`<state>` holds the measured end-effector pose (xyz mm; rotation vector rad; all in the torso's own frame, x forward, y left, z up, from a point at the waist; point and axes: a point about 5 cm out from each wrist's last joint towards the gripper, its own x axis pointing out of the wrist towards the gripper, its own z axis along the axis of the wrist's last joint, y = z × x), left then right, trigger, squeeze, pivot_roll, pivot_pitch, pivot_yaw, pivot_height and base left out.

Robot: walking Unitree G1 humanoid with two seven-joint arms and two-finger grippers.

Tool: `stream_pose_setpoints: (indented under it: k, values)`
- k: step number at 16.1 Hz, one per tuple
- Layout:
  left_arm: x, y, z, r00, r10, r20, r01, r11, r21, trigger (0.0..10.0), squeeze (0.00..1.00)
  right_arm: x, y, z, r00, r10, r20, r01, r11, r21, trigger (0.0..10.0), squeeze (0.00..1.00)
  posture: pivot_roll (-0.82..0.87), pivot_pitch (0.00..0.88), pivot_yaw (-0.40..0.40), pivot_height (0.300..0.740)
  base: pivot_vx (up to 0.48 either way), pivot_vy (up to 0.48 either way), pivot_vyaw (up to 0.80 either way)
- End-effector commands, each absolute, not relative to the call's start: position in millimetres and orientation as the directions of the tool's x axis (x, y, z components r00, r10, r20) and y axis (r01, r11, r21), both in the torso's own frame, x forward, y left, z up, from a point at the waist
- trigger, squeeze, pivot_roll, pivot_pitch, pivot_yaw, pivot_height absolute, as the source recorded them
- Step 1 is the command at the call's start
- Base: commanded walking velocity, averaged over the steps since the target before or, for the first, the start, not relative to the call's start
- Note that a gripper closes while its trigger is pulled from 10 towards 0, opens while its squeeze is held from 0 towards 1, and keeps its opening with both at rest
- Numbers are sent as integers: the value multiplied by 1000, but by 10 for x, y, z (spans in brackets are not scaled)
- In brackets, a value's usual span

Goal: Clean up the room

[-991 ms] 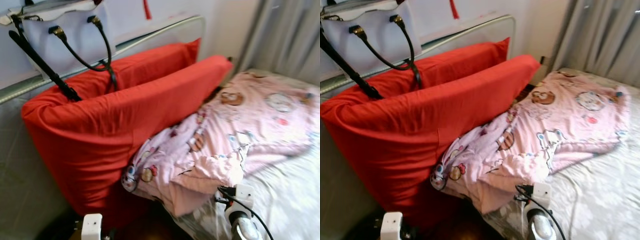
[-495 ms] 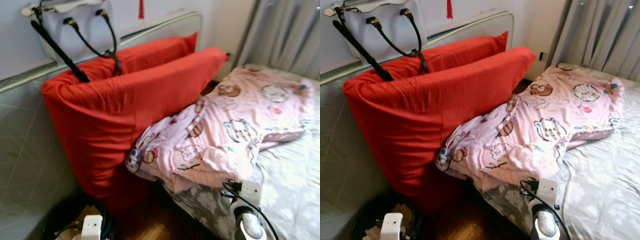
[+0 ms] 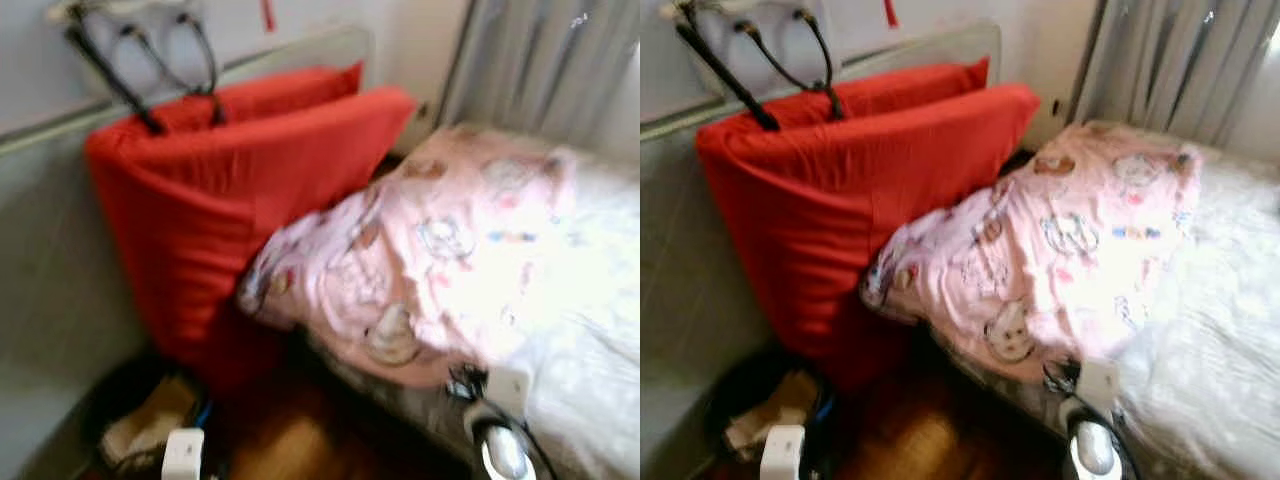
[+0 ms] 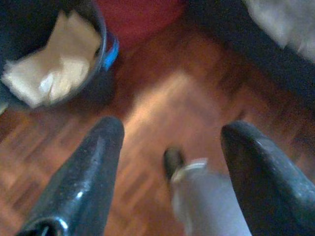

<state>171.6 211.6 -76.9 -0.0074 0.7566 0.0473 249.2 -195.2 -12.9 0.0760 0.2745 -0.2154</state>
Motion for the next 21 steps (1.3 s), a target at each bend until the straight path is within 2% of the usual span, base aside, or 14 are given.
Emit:
stream_pose_setpoints:
  k: [1, 9, 10, 11, 17, 20, 21]
  values:
    - [1730, 2113, -761, 730, 36, -683, -35, 999, 15, 10000, 0, 2458, -1986, -138, 939, -206, -276, 223, 974, 32, 10000, 0, -31, 0, 7, 740, 0, 0, 0]
    - [1730, 2102, -766, 726, 32, -687, -31, 999, 14, 10000, 0, 2374, -2004, -281, 902, -190, -388, 236, 969, 74, 10000, 0, -30, 0, 8, 740, 0, 0, 0]
    - [1729, 2100, -767, 725, 32, -688, -31, 999, 13, 10000, 0, 2367, -2007, -290, 899, -186, -396, 234, 969, 76, 10000, 639, -30, 0, 8, 740, 0, 0, 0]
    - [1732, 2096, -767, 725, 30, -688, -30, 999, 12, 10000, 0, 2357, -2018, -302, 894, -189, -406, 237, 969, 71, 10000, 886, -30, 0, 9, 740, 0, 0, 0]
    - [1732, 2107, -765, 725, 33, -688, -32, 999, 13, 10000, 0, 2287, -2100, -369, 862, -227, -454, 290, 954, 73, 10000, 867, -27, 0, 9, 740, 0, 0, 0]
    - [1730, 2110, -767, 723, 32, -690, -31, 999, 14, 10000, 0, 2264, -2136, -390, 850, -238, -470, 305, 950, 71, 10000, 820, -30, 0, 11, 740, 0, 0, 0]
    - [1731, 2109, -766, 723, 31, -690, -31, 999, 13, 10000, 0, 2225, -2150, -428, 837, -234, -494, 311, 947, 77, 10000, 0, -29, 0, 11, 740, 0, 0, 0]
